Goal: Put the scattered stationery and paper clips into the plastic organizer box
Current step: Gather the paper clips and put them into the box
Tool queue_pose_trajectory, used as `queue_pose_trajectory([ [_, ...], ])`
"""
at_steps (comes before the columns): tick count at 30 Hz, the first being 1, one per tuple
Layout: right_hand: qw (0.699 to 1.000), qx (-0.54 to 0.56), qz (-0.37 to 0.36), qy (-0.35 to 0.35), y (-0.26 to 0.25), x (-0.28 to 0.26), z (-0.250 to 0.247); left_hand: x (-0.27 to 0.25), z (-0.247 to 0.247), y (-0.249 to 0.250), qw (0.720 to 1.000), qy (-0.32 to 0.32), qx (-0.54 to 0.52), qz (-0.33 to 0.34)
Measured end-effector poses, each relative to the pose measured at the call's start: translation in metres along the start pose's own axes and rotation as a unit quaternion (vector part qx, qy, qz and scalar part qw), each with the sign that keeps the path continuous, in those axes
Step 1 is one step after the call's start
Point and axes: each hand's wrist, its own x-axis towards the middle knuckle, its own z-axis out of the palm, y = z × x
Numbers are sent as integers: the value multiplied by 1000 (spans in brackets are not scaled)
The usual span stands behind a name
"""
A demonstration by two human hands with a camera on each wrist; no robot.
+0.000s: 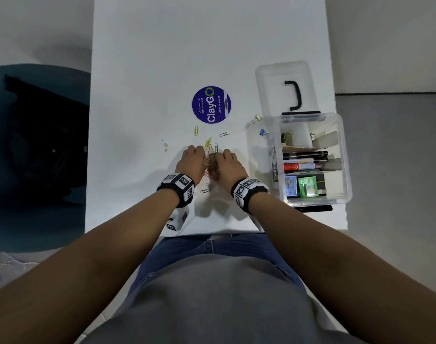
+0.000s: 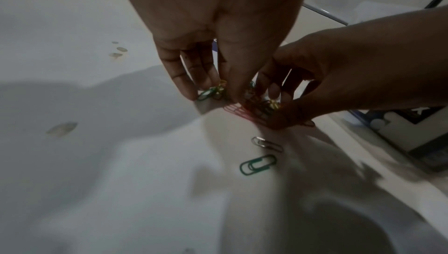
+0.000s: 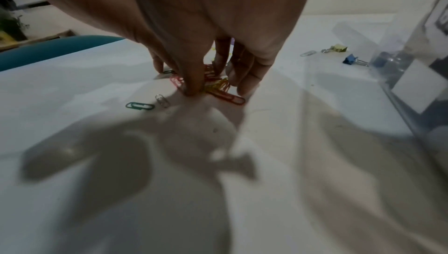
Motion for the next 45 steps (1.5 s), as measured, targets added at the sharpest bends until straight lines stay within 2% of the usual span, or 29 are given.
queue_pose_trajectory([
  [6, 999, 20, -10, -31, 0, -2, -1, -6, -3, -17, 1000, 0, -2, 23],
  [14, 999, 40, -9, -11, 16, 0, -18, -20, -10, -34, 998, 29, -63, -9],
  [19, 985, 161, 50, 44, 22, -5, -44, -35, -31, -22, 981, 76, -178, -2],
  [23, 948, 296, 57, 102, 30, -22, -77, -48, -57, 14, 961, 101, -256, 26],
  [27, 903, 391, 50, 171, 51, -50, -124, -48, -81, 73, 938, 120, -314, 79],
  [30, 885, 394, 61, 243, 81, -71, -158, -36, -86, 126, 931, 120, -326, 115],
  [36, 848, 378, 141, 342, 150, -92, -187, -2, -58, 226, 945, 101, -261, 170],
  [40, 854, 339, 199, 341, 179, -79, -184, 17, -33, 269, 962, 94, -180, 181],
  [43, 886, 288, 218, 291, 188, -73, -181, 27, -21, 278, 972, 54, -129, 186],
  [45, 899, 256, 216, 283, 188, -73, -181, 28, -22, 272, 971, 42, -120, 200],
])
